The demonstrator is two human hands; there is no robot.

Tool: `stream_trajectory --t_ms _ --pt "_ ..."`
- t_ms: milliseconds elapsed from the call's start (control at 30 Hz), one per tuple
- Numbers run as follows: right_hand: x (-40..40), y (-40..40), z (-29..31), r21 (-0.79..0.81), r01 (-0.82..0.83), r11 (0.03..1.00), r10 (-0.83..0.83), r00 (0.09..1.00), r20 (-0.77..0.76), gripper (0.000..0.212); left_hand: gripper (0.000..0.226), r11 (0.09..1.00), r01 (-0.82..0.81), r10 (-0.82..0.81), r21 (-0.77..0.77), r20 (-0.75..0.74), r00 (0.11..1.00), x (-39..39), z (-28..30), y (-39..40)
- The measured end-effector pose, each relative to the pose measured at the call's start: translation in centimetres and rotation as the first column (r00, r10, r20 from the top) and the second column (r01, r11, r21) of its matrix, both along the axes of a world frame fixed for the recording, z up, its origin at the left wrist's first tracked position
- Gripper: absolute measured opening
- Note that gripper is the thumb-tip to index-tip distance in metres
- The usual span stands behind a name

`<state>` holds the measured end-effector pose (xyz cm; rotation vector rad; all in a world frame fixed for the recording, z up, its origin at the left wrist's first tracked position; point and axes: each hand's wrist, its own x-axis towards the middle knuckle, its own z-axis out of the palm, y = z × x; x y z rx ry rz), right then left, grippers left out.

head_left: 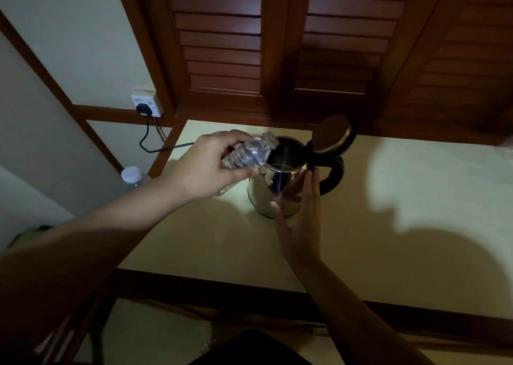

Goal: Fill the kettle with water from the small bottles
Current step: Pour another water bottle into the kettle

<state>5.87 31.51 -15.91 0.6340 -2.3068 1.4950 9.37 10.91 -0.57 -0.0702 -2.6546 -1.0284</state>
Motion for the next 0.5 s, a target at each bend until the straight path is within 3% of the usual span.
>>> stream_trajectory --t_ms 233,500 --pt "-0.1 -0.1 -0.4 0.01 0.008 1.0 -0.008 0.999 -0.039 0.093 0.057 0.976 0.08 -0.072 -0.202 0.049 0.996 -1.9 0.3 -1.5" --pt "-0.3 0.1 -0.4 0.009 0.011 1.0 -0.011 0.999 -0.033 0.092 0.056 0.944 0.11 -0.091 -0.311 0.075 0.993 -2.6 1.3 -2.0"
